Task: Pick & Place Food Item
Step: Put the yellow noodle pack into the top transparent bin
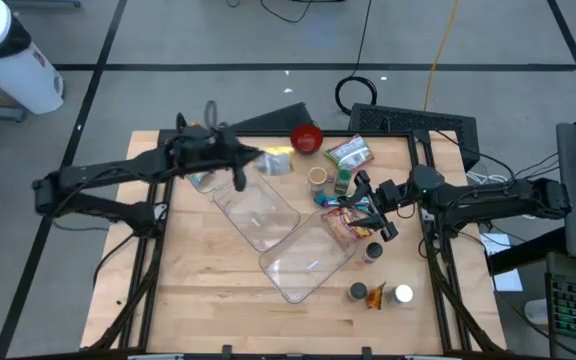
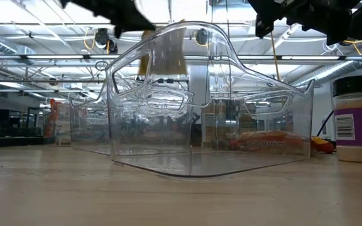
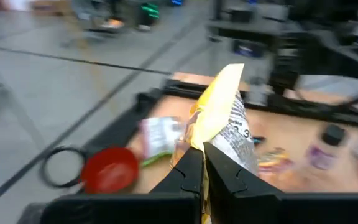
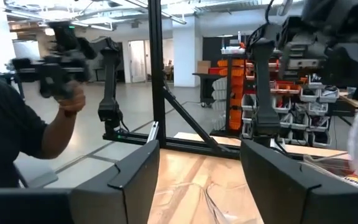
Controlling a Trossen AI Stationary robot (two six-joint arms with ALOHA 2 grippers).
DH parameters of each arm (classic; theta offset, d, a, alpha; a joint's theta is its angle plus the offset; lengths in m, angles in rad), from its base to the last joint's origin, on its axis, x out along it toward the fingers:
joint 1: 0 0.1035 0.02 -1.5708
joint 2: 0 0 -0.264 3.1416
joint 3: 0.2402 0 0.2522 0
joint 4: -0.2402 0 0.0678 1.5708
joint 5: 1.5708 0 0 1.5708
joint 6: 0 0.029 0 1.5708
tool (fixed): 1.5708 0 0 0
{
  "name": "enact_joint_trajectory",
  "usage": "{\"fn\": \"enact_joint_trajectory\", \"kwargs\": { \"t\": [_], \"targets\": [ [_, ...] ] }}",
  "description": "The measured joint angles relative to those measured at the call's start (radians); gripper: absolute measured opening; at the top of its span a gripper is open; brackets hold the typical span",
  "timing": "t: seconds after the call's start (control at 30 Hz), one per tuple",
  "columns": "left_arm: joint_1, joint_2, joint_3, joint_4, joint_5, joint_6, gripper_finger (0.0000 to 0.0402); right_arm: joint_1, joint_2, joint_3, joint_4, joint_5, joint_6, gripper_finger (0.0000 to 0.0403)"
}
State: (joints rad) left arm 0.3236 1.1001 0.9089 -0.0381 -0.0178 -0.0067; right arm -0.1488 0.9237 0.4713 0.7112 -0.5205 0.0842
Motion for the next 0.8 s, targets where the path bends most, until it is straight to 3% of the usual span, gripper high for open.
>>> {"fn": "enact_joint_trajectory", "kwargs": {
  "t": [0.23,0.4,0.8],
  "targets": [
    [0.111,-0.293,-0.23,0.049,-0.211,-0.073,0.0003,-0.03,0.0,0.0,-0.001,0.0,0.001,0.0211],
    [0.191,-0.422,-0.349,0.041,-0.3,-0.118,0.0003,-0.042,0.0,0.0,-0.006,0.0,0.001,0.021],
    [0.388,-0.453,-0.539,0.054,-0.332,-0.217,0.0003,-0.042,0.0,0.0,-0.013,0.001,-0.018,0.021]
  ]
}}
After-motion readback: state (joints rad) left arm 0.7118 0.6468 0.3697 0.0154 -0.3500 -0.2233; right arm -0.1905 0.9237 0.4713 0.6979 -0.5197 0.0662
